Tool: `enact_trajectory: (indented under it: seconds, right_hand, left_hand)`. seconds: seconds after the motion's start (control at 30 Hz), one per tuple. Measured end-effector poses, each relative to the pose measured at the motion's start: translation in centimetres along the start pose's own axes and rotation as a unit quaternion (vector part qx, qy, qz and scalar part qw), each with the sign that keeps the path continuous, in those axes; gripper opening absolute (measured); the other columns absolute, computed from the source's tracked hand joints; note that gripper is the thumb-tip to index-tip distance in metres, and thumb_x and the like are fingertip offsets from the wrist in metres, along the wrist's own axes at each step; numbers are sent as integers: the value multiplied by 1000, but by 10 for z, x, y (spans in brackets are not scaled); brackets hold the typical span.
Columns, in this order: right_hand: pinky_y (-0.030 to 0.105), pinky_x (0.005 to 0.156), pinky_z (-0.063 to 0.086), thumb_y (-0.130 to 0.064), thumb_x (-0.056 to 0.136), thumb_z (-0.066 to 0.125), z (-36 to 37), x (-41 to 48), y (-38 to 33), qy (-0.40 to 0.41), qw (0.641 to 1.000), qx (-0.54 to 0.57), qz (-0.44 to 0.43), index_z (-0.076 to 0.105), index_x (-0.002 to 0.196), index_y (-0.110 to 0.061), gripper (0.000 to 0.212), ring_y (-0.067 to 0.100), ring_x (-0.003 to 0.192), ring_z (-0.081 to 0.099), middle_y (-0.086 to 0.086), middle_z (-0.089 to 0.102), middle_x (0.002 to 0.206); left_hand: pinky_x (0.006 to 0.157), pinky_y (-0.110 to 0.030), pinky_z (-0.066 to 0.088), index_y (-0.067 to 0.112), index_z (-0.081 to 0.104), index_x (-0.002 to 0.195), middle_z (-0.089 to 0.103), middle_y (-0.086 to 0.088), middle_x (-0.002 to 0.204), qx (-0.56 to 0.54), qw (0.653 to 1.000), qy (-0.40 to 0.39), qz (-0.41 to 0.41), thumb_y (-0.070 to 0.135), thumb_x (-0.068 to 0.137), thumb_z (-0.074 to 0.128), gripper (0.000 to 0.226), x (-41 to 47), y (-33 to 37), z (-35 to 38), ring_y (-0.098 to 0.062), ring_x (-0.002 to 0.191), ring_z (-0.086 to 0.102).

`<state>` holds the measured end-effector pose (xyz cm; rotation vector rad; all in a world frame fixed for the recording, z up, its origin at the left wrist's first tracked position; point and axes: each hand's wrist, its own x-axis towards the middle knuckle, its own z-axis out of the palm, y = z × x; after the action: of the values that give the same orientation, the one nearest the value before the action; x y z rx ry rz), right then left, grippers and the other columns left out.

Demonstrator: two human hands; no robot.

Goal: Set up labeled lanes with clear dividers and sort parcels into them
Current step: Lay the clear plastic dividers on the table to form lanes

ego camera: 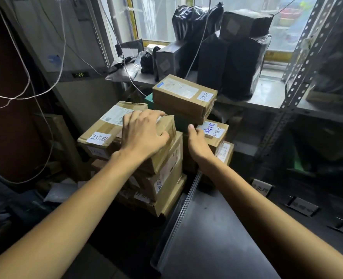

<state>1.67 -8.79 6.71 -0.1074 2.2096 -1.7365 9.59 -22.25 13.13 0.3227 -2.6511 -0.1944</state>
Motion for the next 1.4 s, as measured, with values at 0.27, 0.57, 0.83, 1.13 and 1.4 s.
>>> enact_trajectory:
  seconds: [0.27,0.57,0.83,1.13,1.4]
  right_hand:
    - [49,102,48,-40,98,48,-11,4,75,-24,983,-146,106,55,111,-8,35,32,99,59,16,61,107]
    - [40,81,61,-42,85,63,24,-12,138,-93,911,-388,101,67,97,-7,37,31,86,73,13,74,92]
    - [37,77,51,-19,90,59,42,-8,157,-63,849,-520,67,66,110,-10,23,33,107,66,11,69,113]
    - [37,84,52,-11,93,55,44,-12,161,-78,813,-574,60,66,116,-11,26,30,114,64,9,67,119]
    - [36,70,45,-25,90,51,35,-21,144,-40,880,-472,34,62,93,-9,20,37,98,64,14,68,104]
  left_hand:
    - [96,-35,32,30,65,117,65,5,120,23,997,32,63,23,83,57,36,-5,11,-4,-22,115,55]
    - [59,-38,49,6,71,76,65,-2,75,-286,912,24,294,4,78,51,20,-46,32,4,-19,68,61]
    - [51,-40,46,11,70,74,65,-1,72,-219,925,23,310,11,80,51,19,-41,31,-4,-23,65,62]
    - [50,-38,44,15,68,73,62,0,68,-148,953,25,264,12,79,58,12,-36,26,-7,-23,63,60]
    - [49,-38,46,12,70,74,66,2,72,-183,922,-8,342,12,79,52,18,-39,36,-14,-23,63,62]
